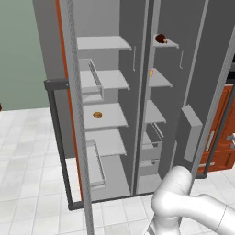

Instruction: There's a steak in the fridge that needs to be moved to the freezer for freezing. Pick up the steak from the fridge, place it on any shelf in the freezer, and close the fridge and freezer doors when done.

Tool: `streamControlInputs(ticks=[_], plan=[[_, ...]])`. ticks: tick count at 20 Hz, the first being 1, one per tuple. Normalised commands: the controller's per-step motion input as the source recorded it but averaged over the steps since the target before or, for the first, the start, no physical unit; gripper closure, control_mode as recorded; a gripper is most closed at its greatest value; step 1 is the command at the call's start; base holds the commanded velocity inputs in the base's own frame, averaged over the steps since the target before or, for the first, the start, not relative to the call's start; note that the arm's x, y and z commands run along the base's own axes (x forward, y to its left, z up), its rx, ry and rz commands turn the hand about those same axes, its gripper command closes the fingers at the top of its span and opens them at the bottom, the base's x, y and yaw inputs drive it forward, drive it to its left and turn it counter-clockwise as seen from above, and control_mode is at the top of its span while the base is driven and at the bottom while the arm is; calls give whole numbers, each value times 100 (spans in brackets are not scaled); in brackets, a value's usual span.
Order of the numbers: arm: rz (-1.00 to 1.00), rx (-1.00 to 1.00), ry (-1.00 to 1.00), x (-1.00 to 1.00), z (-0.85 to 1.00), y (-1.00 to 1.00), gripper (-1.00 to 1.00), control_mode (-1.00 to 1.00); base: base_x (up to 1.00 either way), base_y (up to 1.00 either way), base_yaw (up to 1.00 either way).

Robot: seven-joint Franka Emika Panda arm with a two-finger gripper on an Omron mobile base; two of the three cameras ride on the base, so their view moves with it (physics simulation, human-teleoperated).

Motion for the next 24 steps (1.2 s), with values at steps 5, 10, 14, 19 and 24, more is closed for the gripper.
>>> streamControlInputs(ticks=[5,10,14,19,24], plan=[[0,0,0,23,-19,0,-100,-100,0,0,0],[0,0,2,10,-13,0,-100,-100,0,0,0],[0,0,5,26,-21,-5,-100,-100,0,0,0],[0,0,4,26,-17,-13,-100,-100,0,0,0],[0,0,10,28,-20,-35,-100,-100,0,0,0]])
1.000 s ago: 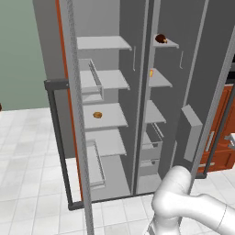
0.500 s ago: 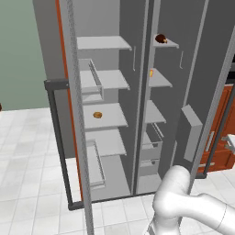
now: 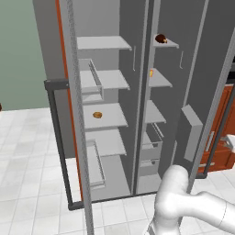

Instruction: There's a steak in the fridge that needs to be moved to the freezer for freezing. Pick up the steak from the fridge, place it on any shelf in the freezer, and close the fridge and freezer doors when done.

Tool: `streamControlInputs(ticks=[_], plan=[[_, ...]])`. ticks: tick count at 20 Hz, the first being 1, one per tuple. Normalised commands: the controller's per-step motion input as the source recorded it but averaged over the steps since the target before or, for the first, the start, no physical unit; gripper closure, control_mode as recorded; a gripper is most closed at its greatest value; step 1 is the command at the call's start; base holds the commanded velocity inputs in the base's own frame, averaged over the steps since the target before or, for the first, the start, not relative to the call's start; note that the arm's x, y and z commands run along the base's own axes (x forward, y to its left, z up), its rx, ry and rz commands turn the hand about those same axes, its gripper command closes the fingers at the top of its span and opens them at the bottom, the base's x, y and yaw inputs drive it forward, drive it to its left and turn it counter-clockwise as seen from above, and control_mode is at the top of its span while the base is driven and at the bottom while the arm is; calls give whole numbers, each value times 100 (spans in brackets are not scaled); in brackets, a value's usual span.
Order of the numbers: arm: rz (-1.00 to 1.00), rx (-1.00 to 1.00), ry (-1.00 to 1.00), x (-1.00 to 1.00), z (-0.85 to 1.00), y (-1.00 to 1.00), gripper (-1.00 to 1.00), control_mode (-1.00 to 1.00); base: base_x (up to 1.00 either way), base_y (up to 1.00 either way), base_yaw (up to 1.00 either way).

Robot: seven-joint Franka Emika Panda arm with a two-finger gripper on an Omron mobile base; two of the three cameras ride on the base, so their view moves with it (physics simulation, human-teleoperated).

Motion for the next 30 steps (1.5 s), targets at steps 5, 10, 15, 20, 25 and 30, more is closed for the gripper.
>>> streamControlInputs(ticks=[5,10,15,20,25,30], plan=[[0,0,7,21,-23,-42,-100,-100,0,0,0],[0,0,2,19,-27,1,-100,-100,0,0,0],[0,0,0,13,-27,57,-100,-100,0,0,0],[0,0,-3,0,-17,99,-100,-100,0,0,0],[-13,0,-9,0,-9,100,-100,-100,0,0,0],[-27,0,-6,0,0,100,-100,-100,0,0,0]])
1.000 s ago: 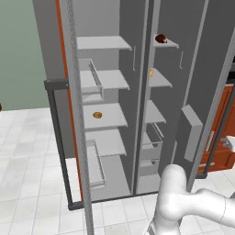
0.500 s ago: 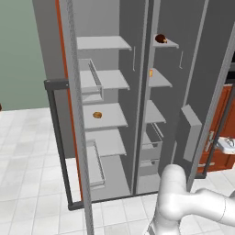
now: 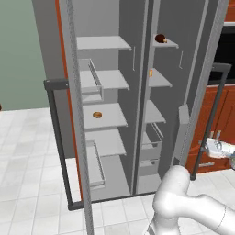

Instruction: There's a steak in the fridge that needs to be moved to the freezer for freezing. Pick up the steak from the fridge, place it on any shelf in the freezer, and close the fridge and freezer doors when done.

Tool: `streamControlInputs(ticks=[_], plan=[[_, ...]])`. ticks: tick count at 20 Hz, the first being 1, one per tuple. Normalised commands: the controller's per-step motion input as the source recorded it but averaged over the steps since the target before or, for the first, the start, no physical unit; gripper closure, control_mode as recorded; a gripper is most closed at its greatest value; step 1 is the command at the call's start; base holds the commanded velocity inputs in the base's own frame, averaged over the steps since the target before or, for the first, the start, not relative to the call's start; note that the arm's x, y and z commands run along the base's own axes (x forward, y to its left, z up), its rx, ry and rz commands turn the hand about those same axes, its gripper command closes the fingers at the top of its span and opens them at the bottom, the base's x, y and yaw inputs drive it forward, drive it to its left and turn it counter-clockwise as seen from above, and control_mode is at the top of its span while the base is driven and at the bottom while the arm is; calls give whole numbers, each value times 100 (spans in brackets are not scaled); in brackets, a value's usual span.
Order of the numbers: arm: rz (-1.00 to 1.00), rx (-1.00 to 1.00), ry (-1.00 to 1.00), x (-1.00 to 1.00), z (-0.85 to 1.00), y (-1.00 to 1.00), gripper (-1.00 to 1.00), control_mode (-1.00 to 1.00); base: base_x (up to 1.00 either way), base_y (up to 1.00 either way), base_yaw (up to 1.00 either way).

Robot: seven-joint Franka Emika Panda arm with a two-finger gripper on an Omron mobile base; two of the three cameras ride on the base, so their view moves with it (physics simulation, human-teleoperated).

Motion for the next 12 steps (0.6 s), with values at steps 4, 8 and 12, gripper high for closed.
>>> streamControlInputs(ticks=[4,8,12], plan=[[-31,-1,0,0,0,100,-100,-100,0,0,0],[-29,-4,0,4,0,100,-100,-100,0,0,0],[-25,-4,3,13,2,94,-100,-100,0,0,0]])
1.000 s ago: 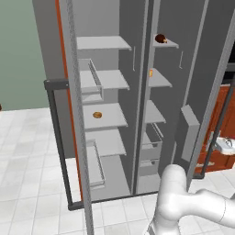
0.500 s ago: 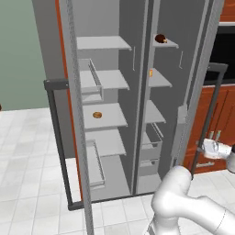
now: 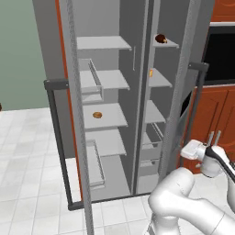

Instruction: There's a steak in the fridge that needs to be moved to the freezer for freezing. Pick up the steak from the fridge, place it on any shelf in the freezer, and close the fridge and freezer doors when done.

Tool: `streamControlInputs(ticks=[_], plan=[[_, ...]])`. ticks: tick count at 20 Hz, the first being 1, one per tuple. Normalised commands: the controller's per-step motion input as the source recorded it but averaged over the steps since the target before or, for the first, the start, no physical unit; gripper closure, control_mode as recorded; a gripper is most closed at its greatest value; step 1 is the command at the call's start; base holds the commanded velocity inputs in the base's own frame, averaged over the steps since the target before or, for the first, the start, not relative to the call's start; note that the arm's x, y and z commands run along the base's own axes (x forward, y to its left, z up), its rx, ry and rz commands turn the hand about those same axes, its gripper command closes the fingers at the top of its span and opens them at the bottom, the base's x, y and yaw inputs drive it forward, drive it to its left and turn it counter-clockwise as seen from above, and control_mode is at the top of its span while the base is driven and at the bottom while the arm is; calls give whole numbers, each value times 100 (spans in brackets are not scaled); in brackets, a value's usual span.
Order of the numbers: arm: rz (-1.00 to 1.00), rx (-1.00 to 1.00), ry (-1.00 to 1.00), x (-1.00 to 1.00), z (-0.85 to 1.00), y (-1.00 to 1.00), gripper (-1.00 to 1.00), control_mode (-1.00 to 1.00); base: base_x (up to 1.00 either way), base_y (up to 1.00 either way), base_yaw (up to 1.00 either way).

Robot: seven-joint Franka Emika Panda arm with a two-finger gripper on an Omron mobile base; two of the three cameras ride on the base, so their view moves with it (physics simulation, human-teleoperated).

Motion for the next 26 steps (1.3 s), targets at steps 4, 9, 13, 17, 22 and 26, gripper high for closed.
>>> streamControlInputs(ticks=[4,9,13,17,22,26], plan=[[-20,-4,9,23,11,61,-100,-100,0,0,0],[-12,-2,12,28,17,31,-100,-100,0,0,0],[-11,-3,12,35,19,34,-100,-100,0,0,0],[-7,-2,8,38,26,23,-100,-100,0,0,0],[-6,-3,2,38,19,31,-100,-100,0,0,0],[-8,-4,0,28,2,45,-100,-100,0,0,0]])
